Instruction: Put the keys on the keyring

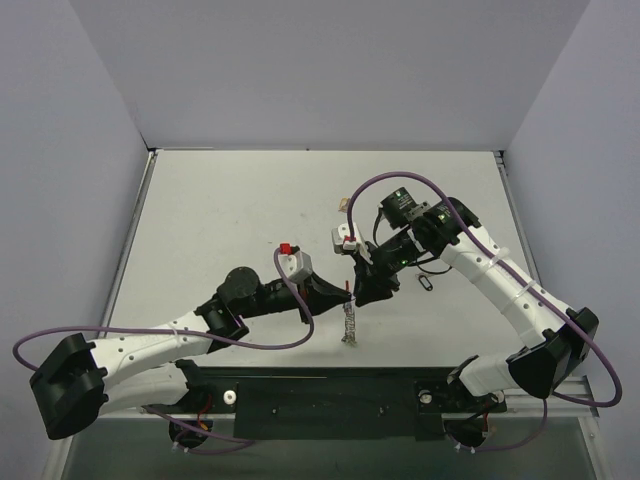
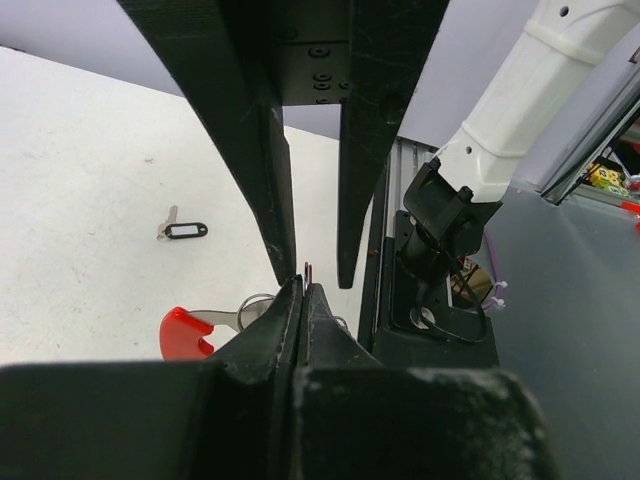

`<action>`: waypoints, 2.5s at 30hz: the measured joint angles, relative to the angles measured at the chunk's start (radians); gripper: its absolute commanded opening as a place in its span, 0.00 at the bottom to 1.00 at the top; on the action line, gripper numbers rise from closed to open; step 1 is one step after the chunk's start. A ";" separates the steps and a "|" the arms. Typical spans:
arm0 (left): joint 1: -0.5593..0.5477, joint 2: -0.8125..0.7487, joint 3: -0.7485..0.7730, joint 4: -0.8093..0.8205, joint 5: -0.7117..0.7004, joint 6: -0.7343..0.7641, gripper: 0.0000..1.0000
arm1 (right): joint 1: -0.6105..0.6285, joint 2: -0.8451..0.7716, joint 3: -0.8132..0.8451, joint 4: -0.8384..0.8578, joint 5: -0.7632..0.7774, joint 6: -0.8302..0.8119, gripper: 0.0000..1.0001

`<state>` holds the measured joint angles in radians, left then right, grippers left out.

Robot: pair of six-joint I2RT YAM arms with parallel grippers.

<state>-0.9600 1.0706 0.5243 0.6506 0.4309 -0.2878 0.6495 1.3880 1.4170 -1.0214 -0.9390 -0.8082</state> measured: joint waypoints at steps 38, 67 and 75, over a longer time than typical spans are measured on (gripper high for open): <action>0.250 -0.118 0.071 -0.195 0.414 0.202 0.00 | -0.932 -0.177 -0.451 0.150 -0.138 -0.005 0.82; 0.280 -0.157 0.096 -0.320 0.381 0.307 0.00 | -0.724 -0.020 -0.444 0.441 0.366 0.373 0.49; 0.299 -0.167 0.097 -0.362 0.358 0.310 0.00 | -0.454 0.165 -0.316 0.433 0.646 0.308 0.44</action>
<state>-0.6609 0.9031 0.6216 0.2890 0.7891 0.0223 0.1955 1.5528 1.1007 -0.5884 -0.2928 -0.5003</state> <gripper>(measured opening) 0.022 0.445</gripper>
